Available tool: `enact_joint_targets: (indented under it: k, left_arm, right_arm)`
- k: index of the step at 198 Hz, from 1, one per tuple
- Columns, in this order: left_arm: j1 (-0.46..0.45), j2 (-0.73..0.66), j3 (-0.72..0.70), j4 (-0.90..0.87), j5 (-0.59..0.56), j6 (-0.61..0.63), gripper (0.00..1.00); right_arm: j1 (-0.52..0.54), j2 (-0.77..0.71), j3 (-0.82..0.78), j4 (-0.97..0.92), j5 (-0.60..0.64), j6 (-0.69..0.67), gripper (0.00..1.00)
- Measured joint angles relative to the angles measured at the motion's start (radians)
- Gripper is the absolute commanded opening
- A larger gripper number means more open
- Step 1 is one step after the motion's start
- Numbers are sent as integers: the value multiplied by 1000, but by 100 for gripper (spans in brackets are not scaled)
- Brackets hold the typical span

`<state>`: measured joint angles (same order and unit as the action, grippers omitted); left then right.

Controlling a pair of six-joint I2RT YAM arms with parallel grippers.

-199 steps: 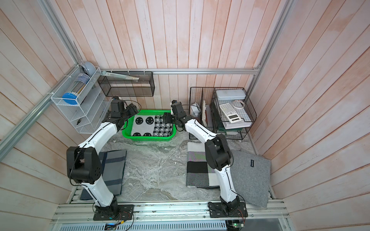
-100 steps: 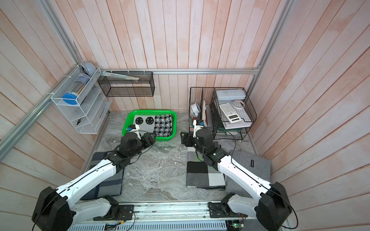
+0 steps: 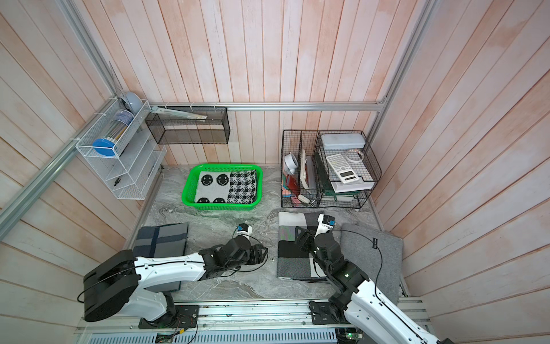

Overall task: Put the folded scarf in the basket
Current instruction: Adjust the scarf at the center of the board.

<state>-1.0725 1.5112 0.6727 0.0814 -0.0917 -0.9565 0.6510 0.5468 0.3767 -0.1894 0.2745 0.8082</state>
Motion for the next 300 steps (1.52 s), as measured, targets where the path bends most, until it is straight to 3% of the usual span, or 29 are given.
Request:
enact_joint_targets:
  k: [58, 151, 170, 189, 231, 257, 262, 268, 272, 279, 283, 300]
  left_arm:
    - [-80, 145, 96, 64, 39, -29, 55]
    - [-85, 256, 143, 92, 98, -43, 37]
    - [-85, 277, 153, 96, 114, -43, 23]
    - [-85, 289, 162, 97, 119, -42, 0]
    - [-55, 223, 102, 94, 107, -31, 0]
    - [85, 36, -32, 21, 93, -14, 0]
    - [129, -4, -55, -4, 87, -6, 14]
    - [178, -45, -74, -35, 82, 4, 53]
    - [222, -76, -89, -58, 77, 13, 71]
    - [291, -129, -110, -101, 62, 26, 94]
    - [332, -167, -122, -126, 52, 34, 100]
    - [465, -321, -171, -215, 10, 54, 100]
  right_arm:
    - [0, -42, -31, -53, 14, 35, 72]
    - [0, -94, -71, -84, 15, 67, 72]
    - [0, -93, -71, -92, 15, 72, 72]
    - [0, -89, -71, -92, 14, 78, 72]
    - [0, -45, -76, -72, -7, 80, 72]
    - [0, 27, -76, -25, -35, 72, 72]
    - [0, 50, -76, -12, -42, 68, 72]
    - [0, 74, -76, 0, -50, 62, 72]
    - [0, 94, -76, 10, -56, 57, 72]
    - [0, 130, -75, 27, -67, 50, 72]
    - [0, 150, -75, 37, -72, 44, 72]
    - [0, 242, -65, 63, -92, 20, 72]
